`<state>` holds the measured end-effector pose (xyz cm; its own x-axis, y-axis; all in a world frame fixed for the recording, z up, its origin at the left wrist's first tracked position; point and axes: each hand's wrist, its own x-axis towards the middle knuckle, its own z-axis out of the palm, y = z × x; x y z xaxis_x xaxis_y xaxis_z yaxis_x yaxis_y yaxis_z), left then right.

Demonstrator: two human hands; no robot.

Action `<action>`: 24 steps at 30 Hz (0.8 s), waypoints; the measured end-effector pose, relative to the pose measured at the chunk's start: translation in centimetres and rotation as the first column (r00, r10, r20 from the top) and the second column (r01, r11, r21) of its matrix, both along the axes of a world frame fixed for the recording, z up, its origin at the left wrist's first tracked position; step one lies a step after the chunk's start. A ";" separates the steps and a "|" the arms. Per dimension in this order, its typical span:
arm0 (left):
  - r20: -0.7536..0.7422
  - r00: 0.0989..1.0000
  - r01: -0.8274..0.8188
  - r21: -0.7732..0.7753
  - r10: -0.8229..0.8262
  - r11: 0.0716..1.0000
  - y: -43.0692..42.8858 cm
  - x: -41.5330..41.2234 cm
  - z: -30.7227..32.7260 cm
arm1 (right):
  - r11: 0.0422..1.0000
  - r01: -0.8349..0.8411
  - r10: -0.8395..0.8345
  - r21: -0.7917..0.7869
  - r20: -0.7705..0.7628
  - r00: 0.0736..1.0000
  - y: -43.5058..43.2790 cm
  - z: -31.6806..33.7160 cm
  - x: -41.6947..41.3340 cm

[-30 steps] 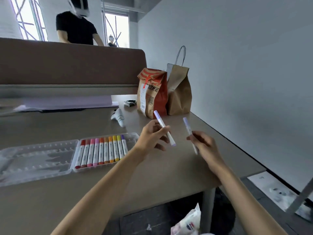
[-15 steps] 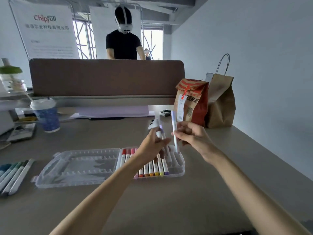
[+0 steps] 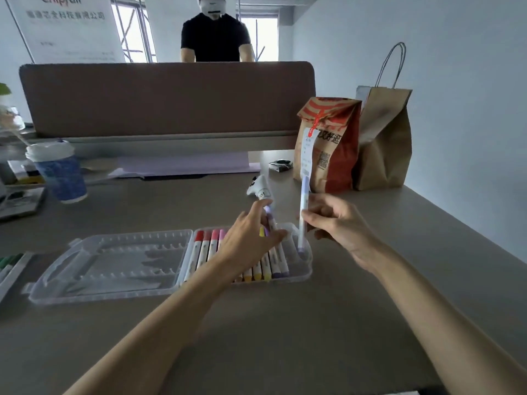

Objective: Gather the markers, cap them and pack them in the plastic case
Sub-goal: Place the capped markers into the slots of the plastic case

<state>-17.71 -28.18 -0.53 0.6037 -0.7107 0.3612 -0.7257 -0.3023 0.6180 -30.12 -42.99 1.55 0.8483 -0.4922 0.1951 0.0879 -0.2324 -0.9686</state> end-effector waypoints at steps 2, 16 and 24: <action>-0.001 1.000 -0.026 0.045 0.026 0.999 -0.3 -0.3 -0.1 | 1.000 0.009 -0.009 -0.002 -0.006 1.000 0.0 -0.2 0.1; 0.169 0.949 0.124 0.574 -0.265 0.810 1.4 1.5 0.1 | 0.999 0.001 -0.005 -0.044 -0.105 0.995 -0.4 -0.9 0.2; 0.153 0.957 0.123 0.555 -0.246 0.823 1.6 1.6 -0.4 | 0.999 0.010 -0.015 -0.040 -0.124 0.992 -0.3 -1.0 0.0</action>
<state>-16.08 -26.54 -0.91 0.3959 -0.9182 -0.0071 -0.8937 -0.3871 0.2267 -30.08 -43.27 0.54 0.8610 -0.4970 0.1079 -0.0357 -0.2707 -0.9620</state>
